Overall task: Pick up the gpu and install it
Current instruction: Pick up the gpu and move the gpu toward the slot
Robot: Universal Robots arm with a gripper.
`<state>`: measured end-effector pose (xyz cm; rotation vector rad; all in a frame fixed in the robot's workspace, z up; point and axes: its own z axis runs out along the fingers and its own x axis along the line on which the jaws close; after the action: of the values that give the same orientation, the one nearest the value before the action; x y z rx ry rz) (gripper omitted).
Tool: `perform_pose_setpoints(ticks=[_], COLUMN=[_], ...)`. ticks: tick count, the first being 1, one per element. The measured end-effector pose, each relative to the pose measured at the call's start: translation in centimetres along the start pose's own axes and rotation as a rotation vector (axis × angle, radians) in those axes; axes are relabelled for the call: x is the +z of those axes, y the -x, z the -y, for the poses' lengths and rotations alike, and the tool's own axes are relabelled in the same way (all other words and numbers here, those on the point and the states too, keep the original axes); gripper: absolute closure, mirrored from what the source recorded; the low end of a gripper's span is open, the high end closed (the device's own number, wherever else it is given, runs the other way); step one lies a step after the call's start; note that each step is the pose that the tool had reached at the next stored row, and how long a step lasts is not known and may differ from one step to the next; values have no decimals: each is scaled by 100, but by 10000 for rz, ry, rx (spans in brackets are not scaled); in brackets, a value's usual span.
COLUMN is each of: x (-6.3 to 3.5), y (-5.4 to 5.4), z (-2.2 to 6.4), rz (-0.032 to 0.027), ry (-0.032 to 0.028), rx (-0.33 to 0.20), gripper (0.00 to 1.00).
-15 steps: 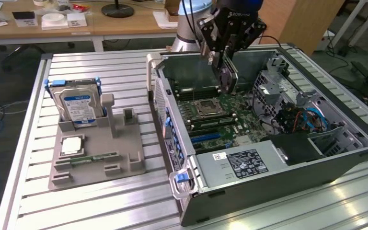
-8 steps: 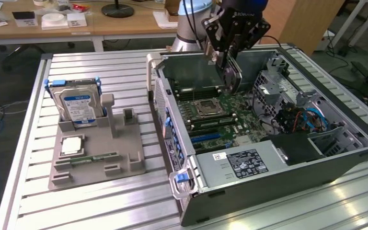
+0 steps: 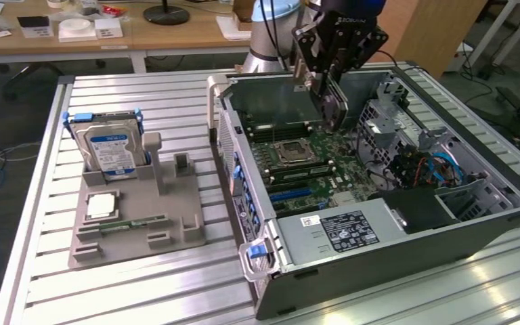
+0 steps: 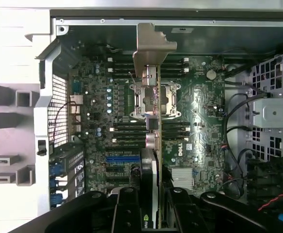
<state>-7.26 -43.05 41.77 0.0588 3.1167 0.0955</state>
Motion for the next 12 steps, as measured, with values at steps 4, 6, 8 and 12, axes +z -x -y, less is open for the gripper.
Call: perform_pose_setpoints(ticks=[4, 6, 8, 12], x=[2, 2, 3, 4], y=[51, 76, 102, 150], z=[-2, -3, -4, -5], rz=[0, 0, 0, 0], ry=[1, 0, 0, 0], rx=[0, -1, 0, 0], gripper=[73, 73, 73, 73])
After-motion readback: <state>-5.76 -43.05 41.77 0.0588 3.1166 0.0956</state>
